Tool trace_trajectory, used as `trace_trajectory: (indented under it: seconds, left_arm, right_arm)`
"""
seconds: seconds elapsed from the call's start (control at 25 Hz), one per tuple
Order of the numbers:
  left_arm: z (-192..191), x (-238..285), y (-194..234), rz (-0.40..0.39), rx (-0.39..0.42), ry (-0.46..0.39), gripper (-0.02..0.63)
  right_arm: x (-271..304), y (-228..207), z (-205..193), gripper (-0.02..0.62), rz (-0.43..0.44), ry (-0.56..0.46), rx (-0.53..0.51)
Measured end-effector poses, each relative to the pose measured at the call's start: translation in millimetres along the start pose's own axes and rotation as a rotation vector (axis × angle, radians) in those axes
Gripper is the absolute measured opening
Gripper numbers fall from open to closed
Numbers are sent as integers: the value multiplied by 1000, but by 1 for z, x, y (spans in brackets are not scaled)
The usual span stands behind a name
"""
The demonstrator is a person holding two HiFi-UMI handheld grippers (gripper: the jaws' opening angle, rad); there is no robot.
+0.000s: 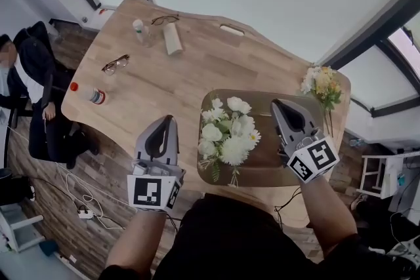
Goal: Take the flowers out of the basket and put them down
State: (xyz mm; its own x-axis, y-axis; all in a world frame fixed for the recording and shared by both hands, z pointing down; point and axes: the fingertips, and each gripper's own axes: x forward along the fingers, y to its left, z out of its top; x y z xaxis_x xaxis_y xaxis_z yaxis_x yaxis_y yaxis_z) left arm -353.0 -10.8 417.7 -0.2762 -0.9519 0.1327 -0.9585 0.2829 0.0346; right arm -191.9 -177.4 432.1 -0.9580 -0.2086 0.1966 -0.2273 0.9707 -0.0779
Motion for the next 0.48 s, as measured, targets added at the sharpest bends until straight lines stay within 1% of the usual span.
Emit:
trace_trajectory:
  seconds: [0.32, 0.48]
  left_arm:
    - [-18, 12, 10, 28, -14, 38, 0]
    - [-23, 11, 16, 43, -17, 48, 0]
  right_arm:
    - [24, -5, -48, 23, 50, 84, 20]
    - [32, -4, -75, 23, 73, 157, 37]
